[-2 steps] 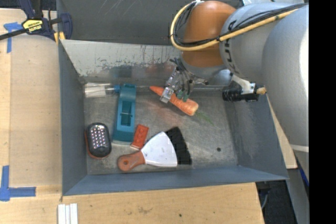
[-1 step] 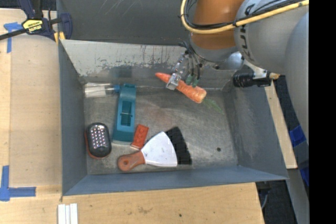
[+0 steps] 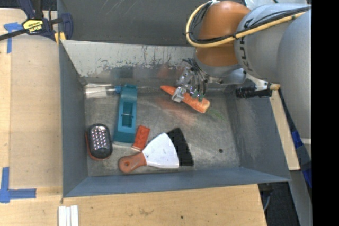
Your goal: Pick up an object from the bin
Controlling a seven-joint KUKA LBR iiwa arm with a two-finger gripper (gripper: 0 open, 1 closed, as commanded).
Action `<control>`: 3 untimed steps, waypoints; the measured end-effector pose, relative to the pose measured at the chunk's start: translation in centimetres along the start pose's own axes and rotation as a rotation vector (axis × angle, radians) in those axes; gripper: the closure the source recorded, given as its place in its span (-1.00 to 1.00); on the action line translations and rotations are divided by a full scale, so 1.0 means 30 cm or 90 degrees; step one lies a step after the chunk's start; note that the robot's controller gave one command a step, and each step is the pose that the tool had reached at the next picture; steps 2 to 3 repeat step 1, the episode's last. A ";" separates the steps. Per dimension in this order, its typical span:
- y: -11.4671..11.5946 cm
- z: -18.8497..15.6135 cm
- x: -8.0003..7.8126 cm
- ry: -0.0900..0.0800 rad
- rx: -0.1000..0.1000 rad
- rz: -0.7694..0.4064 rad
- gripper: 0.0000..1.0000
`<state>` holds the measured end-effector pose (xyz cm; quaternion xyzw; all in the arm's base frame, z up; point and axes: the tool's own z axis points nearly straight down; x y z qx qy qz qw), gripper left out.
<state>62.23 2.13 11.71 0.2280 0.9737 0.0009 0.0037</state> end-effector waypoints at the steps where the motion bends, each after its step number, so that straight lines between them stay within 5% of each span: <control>1: 0.177 -0.518 0.130 -0.001 -0.003 0.251 1.00; 3: 0.177 -0.518 0.130 -0.001 -0.003 0.251 1.00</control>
Offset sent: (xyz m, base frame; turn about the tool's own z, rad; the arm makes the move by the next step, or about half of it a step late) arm 0.0000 0.0000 0.0000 0.0000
